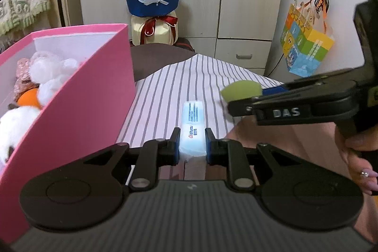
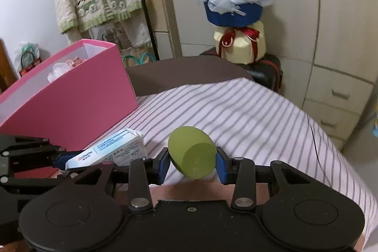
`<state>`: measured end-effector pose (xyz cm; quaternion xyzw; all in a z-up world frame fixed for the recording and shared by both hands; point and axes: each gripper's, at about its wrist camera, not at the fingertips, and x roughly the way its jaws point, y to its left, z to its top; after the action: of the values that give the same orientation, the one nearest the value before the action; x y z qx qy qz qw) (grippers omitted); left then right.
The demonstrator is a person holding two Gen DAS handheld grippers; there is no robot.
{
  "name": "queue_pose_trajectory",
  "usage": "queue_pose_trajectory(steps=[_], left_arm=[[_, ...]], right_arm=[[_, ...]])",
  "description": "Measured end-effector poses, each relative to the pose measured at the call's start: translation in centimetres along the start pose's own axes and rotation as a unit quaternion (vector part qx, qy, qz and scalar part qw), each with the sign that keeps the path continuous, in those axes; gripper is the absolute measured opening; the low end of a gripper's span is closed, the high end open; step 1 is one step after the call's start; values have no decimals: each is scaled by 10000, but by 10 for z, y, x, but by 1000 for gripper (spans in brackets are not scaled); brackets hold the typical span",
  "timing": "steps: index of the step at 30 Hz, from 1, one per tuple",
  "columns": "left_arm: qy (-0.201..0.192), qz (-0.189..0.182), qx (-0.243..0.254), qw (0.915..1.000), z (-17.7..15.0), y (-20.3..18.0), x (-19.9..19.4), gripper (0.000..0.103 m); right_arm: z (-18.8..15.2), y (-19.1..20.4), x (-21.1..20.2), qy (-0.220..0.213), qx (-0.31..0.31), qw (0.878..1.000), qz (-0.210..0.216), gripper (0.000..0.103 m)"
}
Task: Organize soft objects
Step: 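Grasp the white tube package with the left gripper while the right gripper grasps the green sponge, then carry the tube package and sponge over the pink box with both grippers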
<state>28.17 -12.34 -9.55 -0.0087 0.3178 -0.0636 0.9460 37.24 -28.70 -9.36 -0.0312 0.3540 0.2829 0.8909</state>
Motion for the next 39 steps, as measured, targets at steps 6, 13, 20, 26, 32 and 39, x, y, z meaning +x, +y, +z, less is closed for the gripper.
queue_pose_trajectory(steps=[6, 13, 20, 26, 32, 39], left_arm=[[-13, -84, -15, 10000, -5, 2, -20, 19], [-62, -200, -14, 9998, -14, 3, -45, 19], [-90, -315, 40, 9995, -29, 6, -70, 19], [126, -494, -37, 9987, -48, 21, -81, 18], [216, -591, 31, 9980, -57, 29, -92, 18], [449, -643, 286, 9965, -63, 24, -87, 19]], right_arm=[[-15, 9, -28, -103, 151, 9998, -59, 45], [-30, 34, -62, -160, 75, 9995, -256, 45], [-50, 64, -93, -194, 55, 9986, -487, 45], [-68, 85, -110, -86, 128, 9978, -638, 45], [-83, 100, -120, -22, 146, 9979, -631, 45], [-94, 107, -118, 90, 225, 9978, -611, 45]])
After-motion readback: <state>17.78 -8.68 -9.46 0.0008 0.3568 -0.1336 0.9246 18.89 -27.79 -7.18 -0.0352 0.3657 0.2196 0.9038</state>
